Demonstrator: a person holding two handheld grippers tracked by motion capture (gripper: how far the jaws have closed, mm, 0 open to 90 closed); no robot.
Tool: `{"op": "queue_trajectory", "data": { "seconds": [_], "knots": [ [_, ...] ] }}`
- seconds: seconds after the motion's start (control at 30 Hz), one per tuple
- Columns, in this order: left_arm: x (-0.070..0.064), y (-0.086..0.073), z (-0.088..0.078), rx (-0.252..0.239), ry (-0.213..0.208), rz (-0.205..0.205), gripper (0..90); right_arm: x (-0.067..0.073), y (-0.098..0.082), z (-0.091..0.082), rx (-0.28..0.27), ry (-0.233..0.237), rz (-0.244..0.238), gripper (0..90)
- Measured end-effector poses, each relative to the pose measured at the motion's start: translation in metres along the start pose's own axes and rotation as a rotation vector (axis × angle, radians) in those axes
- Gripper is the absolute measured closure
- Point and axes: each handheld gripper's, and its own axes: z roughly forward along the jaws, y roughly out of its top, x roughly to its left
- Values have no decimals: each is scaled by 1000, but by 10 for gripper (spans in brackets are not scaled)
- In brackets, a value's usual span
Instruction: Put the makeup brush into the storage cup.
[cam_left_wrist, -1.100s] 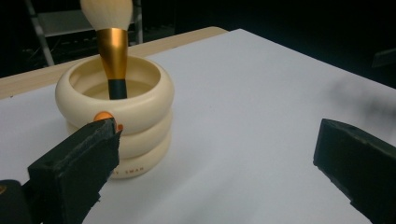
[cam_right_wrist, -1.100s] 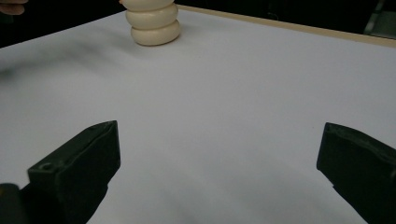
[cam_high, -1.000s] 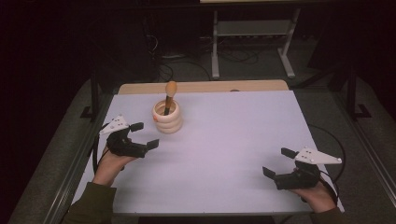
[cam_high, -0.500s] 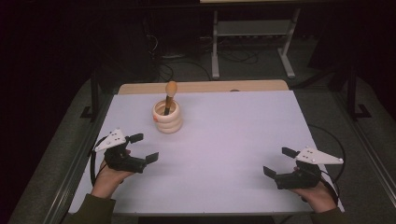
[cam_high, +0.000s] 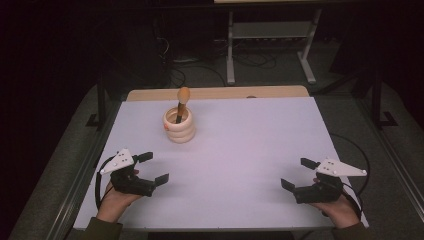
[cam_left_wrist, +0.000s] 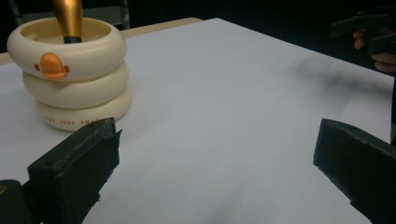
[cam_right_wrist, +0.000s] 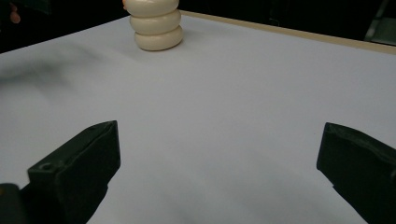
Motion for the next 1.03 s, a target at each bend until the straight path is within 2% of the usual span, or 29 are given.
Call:
{"op": "queue_trajectory", "data": {
  "seconds": [0.57, 0.77, 1.03],
  "knots": [
    [0, -25, -9, 17, -7, -23, 0, 0, -1, 1, -8, 6, 0, 0],
    [3, -29, -11, 21, -4, -36, 0, 0, -2, 2, 2, 7, -5, 0],
    [2, -29, -9, 21, -13, -34, 0, 0, -2, 2, 2, 11, -7, 0]
  ]
}}
